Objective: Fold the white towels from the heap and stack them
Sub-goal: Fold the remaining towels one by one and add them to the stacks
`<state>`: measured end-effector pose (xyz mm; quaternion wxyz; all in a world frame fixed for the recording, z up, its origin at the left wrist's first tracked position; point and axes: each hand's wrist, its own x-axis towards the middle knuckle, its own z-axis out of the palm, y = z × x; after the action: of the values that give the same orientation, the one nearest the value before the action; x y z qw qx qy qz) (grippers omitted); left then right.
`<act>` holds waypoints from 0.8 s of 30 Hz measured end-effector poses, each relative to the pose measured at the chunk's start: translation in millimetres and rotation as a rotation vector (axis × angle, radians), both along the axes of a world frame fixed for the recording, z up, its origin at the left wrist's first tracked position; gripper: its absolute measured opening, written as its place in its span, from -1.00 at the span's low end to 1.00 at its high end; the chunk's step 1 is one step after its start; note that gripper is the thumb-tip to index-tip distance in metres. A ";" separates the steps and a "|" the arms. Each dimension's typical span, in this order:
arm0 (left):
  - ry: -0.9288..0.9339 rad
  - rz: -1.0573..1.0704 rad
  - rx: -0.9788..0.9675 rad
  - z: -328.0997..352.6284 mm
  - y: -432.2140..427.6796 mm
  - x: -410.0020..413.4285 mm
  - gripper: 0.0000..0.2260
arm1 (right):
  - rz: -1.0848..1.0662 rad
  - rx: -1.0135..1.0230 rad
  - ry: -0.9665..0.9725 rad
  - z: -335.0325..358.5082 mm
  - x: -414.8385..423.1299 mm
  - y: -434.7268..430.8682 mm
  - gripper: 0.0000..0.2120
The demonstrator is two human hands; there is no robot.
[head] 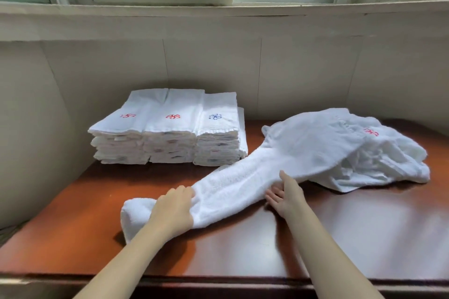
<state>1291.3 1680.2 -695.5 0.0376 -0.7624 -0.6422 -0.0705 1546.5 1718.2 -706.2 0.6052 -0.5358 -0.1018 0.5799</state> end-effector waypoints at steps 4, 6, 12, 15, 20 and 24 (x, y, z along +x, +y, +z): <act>-0.057 -0.232 0.290 -13.8 -15.4 16.9 -0.67 | 0.140 -0.114 -0.420 3.7 2.7 1.0 -0.91; -0.028 -0.277 0.300 -17.9 -27.8 27.6 -0.69 | 0.150 -0.129 -0.665 3.0 5.2 0.3 -0.91; 0.125 -0.260 0.227 -23.9 -47.2 56.2 -0.68 | 0.235 0.297 -1.474 -1.1 -10.1 -7.9 -0.73; 0.112 -0.252 0.271 -28.8 -46.4 53.6 -0.67 | 0.710 0.357 -1.835 -15.3 -20.3 -11.8 -0.57; 0.019 -0.067 0.273 -11.1 -33.9 33.5 -0.88 | 0.835 0.238 -1.999 -6.8 -19.2 -20.2 -0.86; -0.188 0.132 0.107 4.4 2.4 16.2 -0.79 | 1.077 0.172 -1.955 14.4 -21.9 -32.6 -0.81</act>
<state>1307.5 1682.6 -691.1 0.0225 -0.7055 -0.6869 -0.1732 1524.6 1685.5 -691.8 -0.0297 -0.6036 -0.7920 0.0870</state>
